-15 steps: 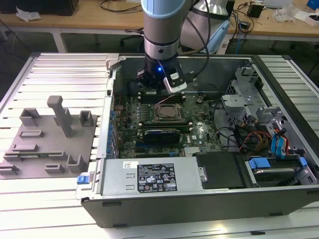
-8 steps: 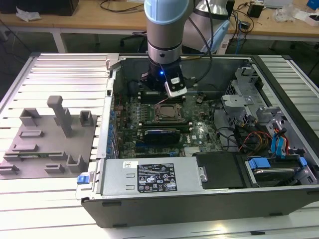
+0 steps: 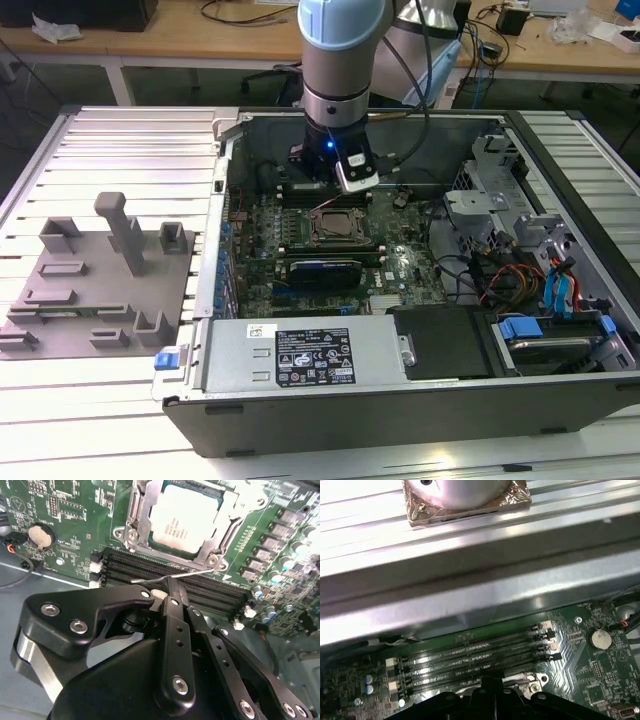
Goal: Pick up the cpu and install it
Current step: 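Install the first cpu locking lever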
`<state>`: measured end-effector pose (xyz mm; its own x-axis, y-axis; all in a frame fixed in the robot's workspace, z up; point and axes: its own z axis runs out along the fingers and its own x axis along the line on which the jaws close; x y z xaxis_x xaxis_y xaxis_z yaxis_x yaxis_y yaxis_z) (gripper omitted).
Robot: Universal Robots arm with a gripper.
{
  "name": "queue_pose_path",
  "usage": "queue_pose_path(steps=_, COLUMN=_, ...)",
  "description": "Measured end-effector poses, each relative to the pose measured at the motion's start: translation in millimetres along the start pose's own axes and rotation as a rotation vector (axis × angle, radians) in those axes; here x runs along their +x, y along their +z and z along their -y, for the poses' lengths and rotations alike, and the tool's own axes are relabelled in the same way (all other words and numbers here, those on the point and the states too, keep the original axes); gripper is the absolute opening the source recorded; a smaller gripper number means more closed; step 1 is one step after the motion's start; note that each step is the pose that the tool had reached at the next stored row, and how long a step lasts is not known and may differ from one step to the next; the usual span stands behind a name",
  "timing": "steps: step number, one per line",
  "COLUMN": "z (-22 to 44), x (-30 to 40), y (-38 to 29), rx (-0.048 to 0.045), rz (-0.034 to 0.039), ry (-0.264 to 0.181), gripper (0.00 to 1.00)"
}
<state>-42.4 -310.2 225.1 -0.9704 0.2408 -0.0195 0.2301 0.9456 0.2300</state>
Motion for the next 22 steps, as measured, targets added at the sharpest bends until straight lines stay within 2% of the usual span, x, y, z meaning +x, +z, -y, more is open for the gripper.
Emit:
queue_pose_path(steps=2, z=0.1, x=-0.6, y=1.8, rx=0.0017, rz=0.0046, ry=0.018, gripper=0.11)
queue_pose_path(steps=3, z=0.6, x=-0.8, y=4.1, rx=0.0028, rz=0.0117, ry=0.048, gripper=0.11)
queue_pose_path(steps=12, z=2.6, x=-0.8, y=13.1, rx=0.0071, rz=0.0479, ry=0.200, gripper=0.11)
queue_pose_path(steps=13, z=2.9, x=-0.8, y=14.2, rx=0.0080, rz=0.0534, ry=0.223, gripper=0.11)
queue_pose_path(steps=14, z=3.2, x=-0.8, y=15.4, rx=0.0091, rz=0.0621, ry=0.259, gripper=0.11)
queue_pose_path(steps=17, z=1.8, x=-0.4, y=16.4, rx=0.0097, rz=0.0687, ry=0.288, gripper=0.11)
queue_pose_path(steps=22, z=-1.4, x=0.5, y=17.8, rx=0.0101, rz=0.0750, ry=0.315, gripper=0.11)
